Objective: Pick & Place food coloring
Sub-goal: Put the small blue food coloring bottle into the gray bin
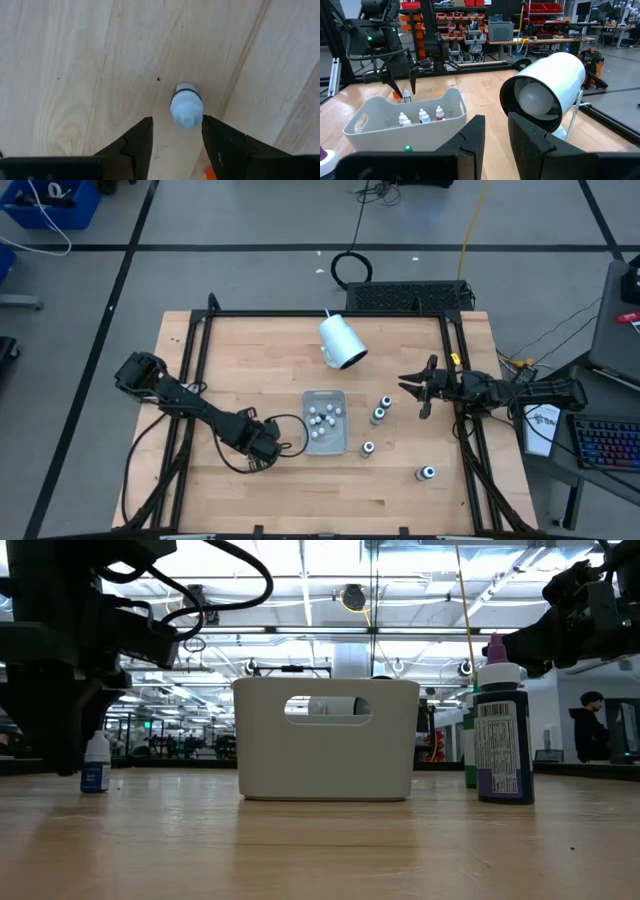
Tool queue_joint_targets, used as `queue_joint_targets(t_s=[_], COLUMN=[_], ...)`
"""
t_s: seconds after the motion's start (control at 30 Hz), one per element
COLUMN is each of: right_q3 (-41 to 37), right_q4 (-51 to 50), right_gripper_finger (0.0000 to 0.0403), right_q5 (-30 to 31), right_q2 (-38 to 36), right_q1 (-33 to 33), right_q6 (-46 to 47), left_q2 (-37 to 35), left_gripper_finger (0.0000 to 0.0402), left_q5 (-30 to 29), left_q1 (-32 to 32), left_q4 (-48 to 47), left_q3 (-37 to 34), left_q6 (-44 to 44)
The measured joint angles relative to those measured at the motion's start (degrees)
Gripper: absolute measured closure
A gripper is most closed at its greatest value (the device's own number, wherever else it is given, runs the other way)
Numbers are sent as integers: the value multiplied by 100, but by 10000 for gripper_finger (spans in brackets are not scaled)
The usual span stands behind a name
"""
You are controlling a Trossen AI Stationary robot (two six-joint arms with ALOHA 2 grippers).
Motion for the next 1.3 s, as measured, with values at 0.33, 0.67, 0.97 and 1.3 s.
queue_joint_targets(t_s=[0.33,0.67,0.97,1.3], right_q3=[-1,0,-1,0], right_q4=[1,1,1,-1], right_gripper_finger=[325,325,325,325], right_q5=[0,0,0,0], right_q2=[0,0,0,0], right_q1=[0,0,0,-2], right_q6=[1,-1,1,0], left_q2=[-2,-7,-7,-7], left_gripper_finger=[230,230,249,286], left_q5=[-199,-155,-194,-201], left_q1=[7,7,7,12], left_q4=[-11,-145,-122,4], left_q3=[319,334,333,332], left_q6=[302,175,177,177])
